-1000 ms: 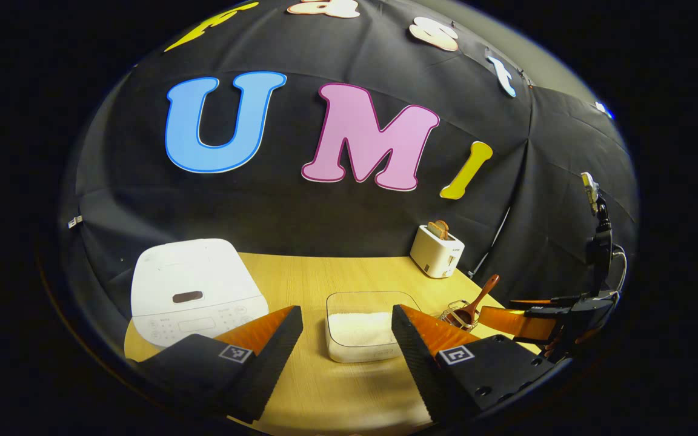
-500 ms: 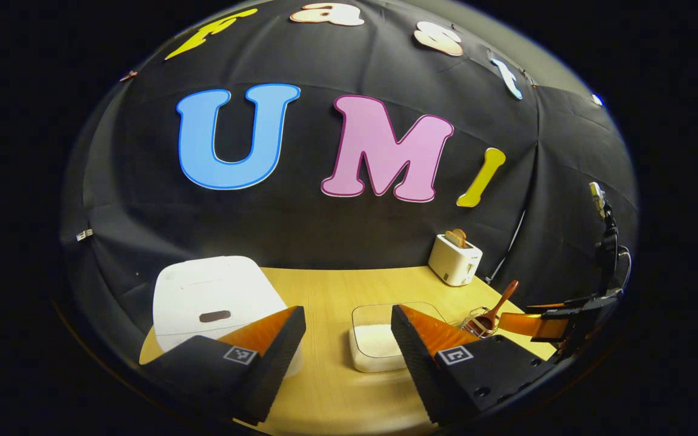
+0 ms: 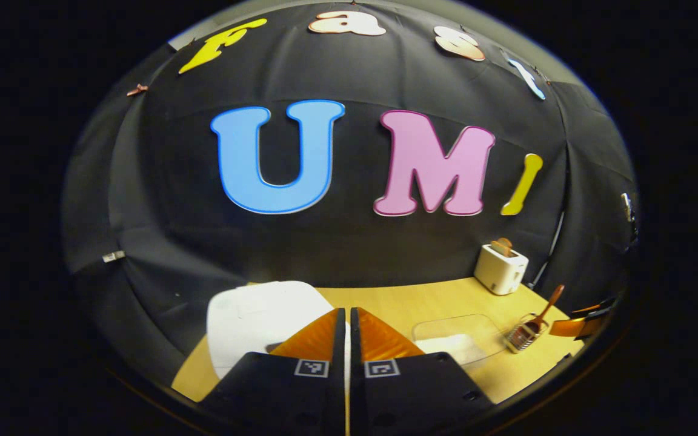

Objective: Close the left gripper, press the button to open the rice cooker; take a wooden spoon from the chopstick holder with the right hand, scoop a spoonful of rice and pour it into the rice cooker, then put the wooden spoon back into the chopstick holder.

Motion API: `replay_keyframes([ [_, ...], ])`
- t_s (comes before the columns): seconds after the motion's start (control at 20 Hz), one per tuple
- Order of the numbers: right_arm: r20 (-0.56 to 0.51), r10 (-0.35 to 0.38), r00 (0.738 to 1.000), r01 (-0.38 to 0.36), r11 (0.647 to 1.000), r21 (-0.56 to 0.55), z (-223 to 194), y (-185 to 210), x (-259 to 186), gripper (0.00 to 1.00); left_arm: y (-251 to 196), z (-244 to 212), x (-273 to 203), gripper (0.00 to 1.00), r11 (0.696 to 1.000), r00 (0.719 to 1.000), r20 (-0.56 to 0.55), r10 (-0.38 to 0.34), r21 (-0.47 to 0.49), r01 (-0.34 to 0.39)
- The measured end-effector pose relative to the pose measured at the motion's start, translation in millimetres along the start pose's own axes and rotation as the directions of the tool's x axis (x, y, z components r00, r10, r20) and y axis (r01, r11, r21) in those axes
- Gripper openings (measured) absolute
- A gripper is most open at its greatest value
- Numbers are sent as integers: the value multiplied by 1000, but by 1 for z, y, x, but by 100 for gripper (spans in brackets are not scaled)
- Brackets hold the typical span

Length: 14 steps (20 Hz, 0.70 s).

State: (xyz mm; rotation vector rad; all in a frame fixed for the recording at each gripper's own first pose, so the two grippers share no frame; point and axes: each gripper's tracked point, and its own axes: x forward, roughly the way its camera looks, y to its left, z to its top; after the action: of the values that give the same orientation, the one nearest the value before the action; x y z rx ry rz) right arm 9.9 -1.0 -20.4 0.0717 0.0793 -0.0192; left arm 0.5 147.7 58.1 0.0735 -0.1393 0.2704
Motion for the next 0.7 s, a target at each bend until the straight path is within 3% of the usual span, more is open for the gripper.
replay_keyframes([
  [0.25,4,-23,1000,23,1000,-12,-4,4,-8,99,52,-42,31,5,993,984,-152,88,-62,-98],
  [0.7,-10,-93,996,93,995,-26,-27,14,-32,99,68,-95,68,5,988,960,-279,8,-144,-50],
])
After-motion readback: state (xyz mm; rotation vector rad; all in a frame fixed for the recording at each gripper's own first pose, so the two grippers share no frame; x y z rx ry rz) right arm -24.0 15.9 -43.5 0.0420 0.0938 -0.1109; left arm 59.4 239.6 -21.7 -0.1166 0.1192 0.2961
